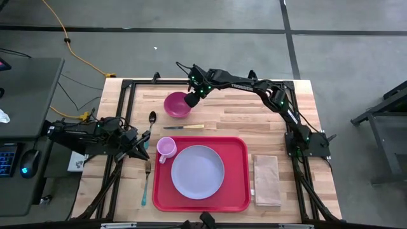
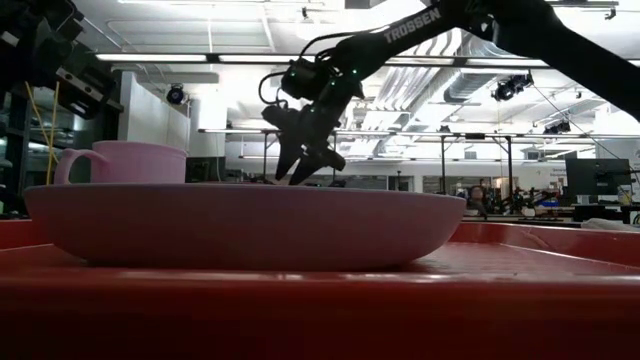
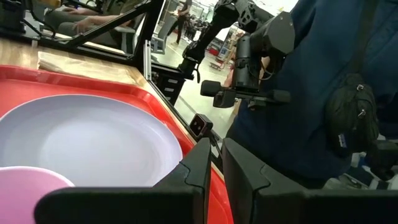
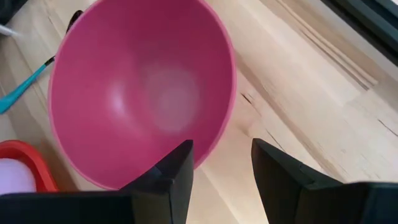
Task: Set up tray
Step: Put the red bowl on top of the white plate on the red tray
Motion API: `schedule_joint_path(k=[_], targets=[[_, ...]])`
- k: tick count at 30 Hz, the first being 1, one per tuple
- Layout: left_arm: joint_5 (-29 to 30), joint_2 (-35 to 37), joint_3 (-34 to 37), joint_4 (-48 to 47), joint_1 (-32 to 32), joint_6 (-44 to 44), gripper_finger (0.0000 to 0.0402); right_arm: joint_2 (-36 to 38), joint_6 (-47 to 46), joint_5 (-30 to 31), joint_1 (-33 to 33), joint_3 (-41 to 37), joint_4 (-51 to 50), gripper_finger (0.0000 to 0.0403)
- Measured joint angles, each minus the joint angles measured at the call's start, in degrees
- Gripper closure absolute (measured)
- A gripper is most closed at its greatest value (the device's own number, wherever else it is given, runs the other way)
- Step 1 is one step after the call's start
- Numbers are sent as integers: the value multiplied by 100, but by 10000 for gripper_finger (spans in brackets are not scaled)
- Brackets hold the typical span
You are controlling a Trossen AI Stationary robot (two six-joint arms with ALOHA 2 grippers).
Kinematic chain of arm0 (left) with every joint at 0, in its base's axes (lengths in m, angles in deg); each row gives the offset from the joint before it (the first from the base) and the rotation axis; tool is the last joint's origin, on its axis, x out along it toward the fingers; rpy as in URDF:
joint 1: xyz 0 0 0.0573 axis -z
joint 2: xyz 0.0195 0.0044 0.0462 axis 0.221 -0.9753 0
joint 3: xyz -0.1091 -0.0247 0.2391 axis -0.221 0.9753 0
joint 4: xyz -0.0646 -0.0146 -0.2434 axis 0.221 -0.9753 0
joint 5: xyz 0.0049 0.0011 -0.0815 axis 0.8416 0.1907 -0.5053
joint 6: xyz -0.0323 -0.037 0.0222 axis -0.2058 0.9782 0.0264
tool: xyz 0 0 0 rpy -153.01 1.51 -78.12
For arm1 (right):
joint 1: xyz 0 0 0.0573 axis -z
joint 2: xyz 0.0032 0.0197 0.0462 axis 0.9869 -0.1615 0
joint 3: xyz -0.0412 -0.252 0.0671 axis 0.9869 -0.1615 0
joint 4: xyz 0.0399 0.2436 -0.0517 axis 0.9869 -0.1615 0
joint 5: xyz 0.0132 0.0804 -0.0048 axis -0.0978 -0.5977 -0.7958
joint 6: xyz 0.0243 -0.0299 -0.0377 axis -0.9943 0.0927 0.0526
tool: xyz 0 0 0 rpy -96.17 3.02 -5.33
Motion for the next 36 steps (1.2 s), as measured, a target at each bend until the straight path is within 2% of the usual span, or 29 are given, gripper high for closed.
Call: schedule_joint_path(k=[14, 30, 36], targets=[[0, 1, 0, 1, 1, 0, 328, -2, 17, 122, -26, 0, 100, 263], [-2, 1, 0, -3, -1, -9, 328, -409, -14, 107, -85, -4, 395, 263], [-3, 0, 0, -64, -1, -24, 328, -444, -31, 153, -107, -7, 343, 290]])
